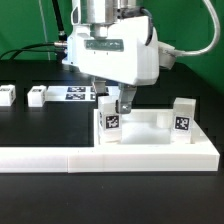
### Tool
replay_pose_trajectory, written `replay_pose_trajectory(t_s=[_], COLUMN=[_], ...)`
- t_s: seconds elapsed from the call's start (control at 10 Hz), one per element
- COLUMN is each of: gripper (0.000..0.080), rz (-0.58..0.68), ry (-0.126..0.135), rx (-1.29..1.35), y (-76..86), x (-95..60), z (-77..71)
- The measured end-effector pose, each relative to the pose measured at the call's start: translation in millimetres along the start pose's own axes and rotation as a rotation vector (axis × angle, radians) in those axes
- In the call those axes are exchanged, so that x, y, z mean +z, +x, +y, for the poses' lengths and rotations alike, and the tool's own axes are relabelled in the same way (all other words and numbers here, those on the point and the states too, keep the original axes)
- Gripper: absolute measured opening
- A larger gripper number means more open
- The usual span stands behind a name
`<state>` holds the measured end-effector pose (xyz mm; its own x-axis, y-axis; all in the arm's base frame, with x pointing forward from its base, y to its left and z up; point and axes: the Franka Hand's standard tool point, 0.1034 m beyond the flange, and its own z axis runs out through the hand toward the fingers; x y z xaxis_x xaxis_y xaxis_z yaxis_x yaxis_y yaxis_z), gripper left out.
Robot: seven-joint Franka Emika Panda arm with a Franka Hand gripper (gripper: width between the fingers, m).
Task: Assemble square table
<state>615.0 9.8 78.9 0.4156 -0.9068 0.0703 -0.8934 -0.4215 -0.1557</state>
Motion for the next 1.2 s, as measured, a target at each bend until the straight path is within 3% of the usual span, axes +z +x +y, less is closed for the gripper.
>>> replay_pose_trajectory(t_s=[0.5,1.2], gripper=[0.0649,0.0649], rz=[-0.005,-0.002], ry=[0.005,-0.005], rx=[-0.575,-1.079], y=[-4.2,5.2], x=[-0.6,-2.8], z=[-3.6,-3.1])
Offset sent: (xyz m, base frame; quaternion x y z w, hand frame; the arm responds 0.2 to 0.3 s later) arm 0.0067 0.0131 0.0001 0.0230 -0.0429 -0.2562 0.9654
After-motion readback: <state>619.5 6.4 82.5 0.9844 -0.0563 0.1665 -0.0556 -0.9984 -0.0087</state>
